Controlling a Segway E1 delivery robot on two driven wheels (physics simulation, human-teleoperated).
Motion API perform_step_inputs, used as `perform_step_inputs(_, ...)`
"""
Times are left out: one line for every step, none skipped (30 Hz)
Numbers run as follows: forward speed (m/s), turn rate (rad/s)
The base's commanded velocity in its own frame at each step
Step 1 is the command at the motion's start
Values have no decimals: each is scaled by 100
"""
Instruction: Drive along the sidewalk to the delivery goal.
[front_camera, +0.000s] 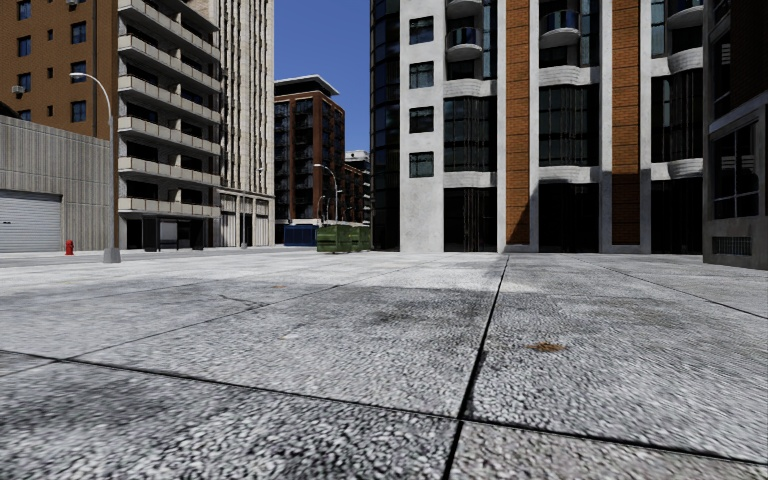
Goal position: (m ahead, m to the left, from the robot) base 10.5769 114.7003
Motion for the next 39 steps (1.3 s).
perform_step_inputs(0, 0)
perform_step_inputs(0, 0)
perform_step_inputs(0, 0)
perform_step_inputs(0, 0)
perform_step_inputs(0, 0)
perform_step_inputs(0, 0)
perform_step_inputs(0, 0)
perform_step_inputs(0, 0)
perform_step_inputs(0, 0)
perform_step_inputs(0, 0)
perform_step_inputs(0, 0)
perform_step_inputs(0, 0)
perform_step_inputs(0, 0)
perform_step_inputs(0, 0)
perform_step_inputs(0, 0)
perform_step_inputs(0, 0)
perform_step_inputs(0, 0)
perform_step_inputs(0, 0)
perform_step_inputs(0, 0)
perform_step_inputs(0, 0)
perform_step_inputs(0, 0)
perform_step_inputs(0, 0)
perform_step_inputs(0, 0)
perform_step_inputs(0, 0)
perform_step_inputs(0, 0)
perform_step_inputs(0, 0)
perform_step_inputs(0, 0)
perform_step_inputs(0, 0)
perform_step_inputs(0, 0)
perform_step_inputs(0, 0)
perform_step_inputs(0, 1)
perform_step_inputs(0, 1)
perform_step_inputs(0, 6)
perform_step_inputs(1, 7)
perform_step_inputs(8, 8)
perform_step_inputs(16, 10)
perform_step_inputs(23, 12)
perform_step_inputs(23, 12)
perform_step_inputs(30, 15)
